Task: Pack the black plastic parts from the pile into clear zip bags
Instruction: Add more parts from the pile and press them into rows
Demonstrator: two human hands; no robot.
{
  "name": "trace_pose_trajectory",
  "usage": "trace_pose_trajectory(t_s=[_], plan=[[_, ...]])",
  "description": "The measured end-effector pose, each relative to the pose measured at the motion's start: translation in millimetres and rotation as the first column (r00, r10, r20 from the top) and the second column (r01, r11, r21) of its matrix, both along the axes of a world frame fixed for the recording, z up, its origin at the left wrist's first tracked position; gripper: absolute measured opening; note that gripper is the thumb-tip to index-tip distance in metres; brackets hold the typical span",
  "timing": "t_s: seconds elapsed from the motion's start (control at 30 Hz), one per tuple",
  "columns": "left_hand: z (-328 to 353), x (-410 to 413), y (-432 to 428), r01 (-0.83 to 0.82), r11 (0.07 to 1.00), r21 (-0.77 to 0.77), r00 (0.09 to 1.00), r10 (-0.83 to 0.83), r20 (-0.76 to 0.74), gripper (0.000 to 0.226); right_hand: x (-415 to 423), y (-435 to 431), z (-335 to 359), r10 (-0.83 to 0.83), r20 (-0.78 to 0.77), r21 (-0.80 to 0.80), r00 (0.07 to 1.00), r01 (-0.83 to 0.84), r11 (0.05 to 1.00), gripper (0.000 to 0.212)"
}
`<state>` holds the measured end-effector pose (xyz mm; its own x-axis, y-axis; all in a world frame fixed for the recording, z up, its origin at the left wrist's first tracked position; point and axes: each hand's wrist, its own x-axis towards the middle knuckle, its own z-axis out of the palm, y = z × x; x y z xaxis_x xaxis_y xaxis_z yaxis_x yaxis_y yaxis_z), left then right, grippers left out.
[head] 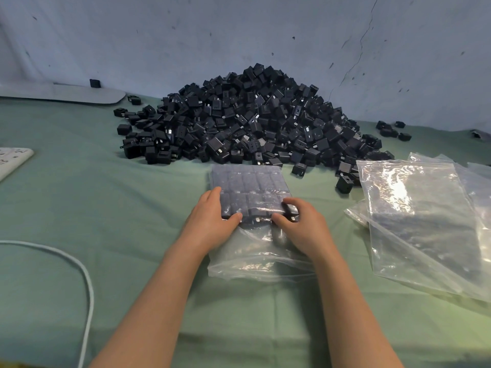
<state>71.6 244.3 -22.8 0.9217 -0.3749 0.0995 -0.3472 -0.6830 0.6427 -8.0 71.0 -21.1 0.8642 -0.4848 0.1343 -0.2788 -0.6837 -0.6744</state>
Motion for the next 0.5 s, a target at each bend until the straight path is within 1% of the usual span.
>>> trace_pose_trajectory(t_s=[0.1, 0.4, 0.5], plan=[[0.8, -0.1, -2.7, -0.013, 1.0, 0.026, 1.0, 0.012, 0.014, 0.075, 1.6, 2.4, -1.0, 0.009, -0.014, -0.02, 1.0, -0.01, 1.0, 0.049], [4.4, -4.8, -8.6, -0.044, 0.995, 0.095, 0.998, 0.04, 0.051, 0.061, 8.2, 6.9, -1.7, -0.04, -0.03, -0.059, 0.999, 0.039, 0.998, 0.049], [6.2, -6.8, -9.8, -0.055, 0.993, 0.107, 0.997, 0.048, 0.062, 0.061, 7.2, 7.6, -2.2, -0.04, -0.03, -0.062, 0.999, 0.038, 0.997, 0.051]])
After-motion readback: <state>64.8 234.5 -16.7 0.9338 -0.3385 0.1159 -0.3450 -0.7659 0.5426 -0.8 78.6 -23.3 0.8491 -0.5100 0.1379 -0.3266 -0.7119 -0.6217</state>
